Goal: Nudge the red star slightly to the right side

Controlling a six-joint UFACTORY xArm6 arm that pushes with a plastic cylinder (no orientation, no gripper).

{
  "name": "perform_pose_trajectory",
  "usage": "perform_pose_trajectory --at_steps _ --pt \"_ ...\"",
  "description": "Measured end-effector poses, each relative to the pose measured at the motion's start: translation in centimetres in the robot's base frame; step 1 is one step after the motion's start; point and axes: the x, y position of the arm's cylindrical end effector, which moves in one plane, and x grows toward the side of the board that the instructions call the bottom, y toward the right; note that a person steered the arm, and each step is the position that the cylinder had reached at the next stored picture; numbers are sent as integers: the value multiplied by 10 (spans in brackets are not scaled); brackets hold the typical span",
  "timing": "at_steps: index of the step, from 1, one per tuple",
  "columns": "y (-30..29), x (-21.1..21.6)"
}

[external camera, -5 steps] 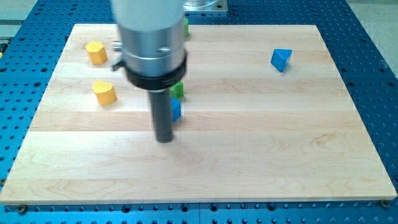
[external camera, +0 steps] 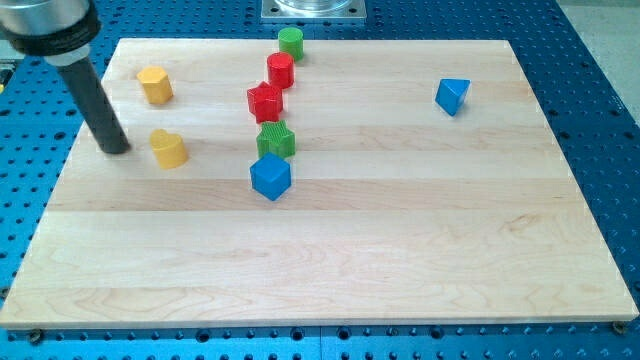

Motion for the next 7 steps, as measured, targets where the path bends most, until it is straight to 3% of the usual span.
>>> perform_pose_trajectory --at_steps 2,4,5,7 --pt "85 -31" --pt "131 -68" --pt "144 -48" --pt "151 -48"
